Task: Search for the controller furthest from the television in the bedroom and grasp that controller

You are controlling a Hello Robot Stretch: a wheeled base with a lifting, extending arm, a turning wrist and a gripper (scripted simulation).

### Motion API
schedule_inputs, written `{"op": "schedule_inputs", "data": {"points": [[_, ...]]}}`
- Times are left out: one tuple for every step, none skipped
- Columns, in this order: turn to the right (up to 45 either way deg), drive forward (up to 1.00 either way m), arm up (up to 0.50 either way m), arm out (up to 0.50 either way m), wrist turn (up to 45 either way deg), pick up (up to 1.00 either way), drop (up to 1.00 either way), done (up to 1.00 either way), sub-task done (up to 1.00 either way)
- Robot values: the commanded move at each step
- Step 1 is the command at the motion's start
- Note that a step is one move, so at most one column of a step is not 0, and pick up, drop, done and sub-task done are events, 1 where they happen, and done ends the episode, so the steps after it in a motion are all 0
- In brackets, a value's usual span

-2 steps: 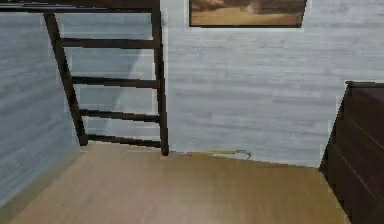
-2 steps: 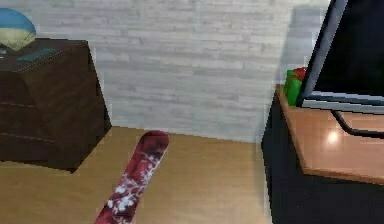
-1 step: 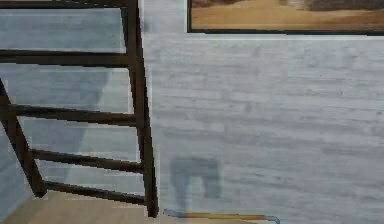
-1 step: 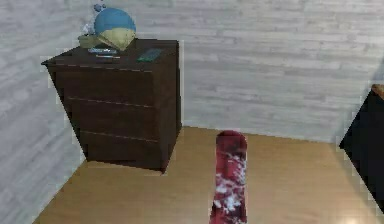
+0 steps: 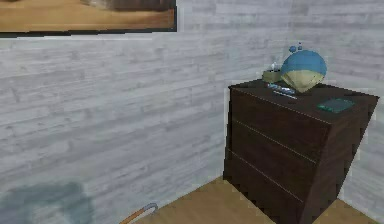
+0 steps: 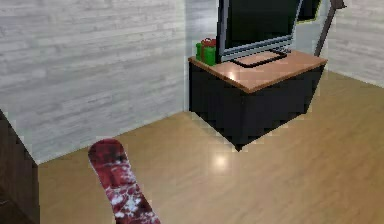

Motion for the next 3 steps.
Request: {"op": "schedule_inputs", "data": {"points": [[12.0, 0.0, 0.0, 0.0, 0.0, 0.0, 0.0, 0.0, 0.0], [0.0, 0.3, 0.0, 0.0, 0.0, 0.0, 0.0, 0.0, 0.0], [36.0, 0.0, 0.0, 0.0, 0.0, 0.0, 0.0, 0.0, 0.0]]}}
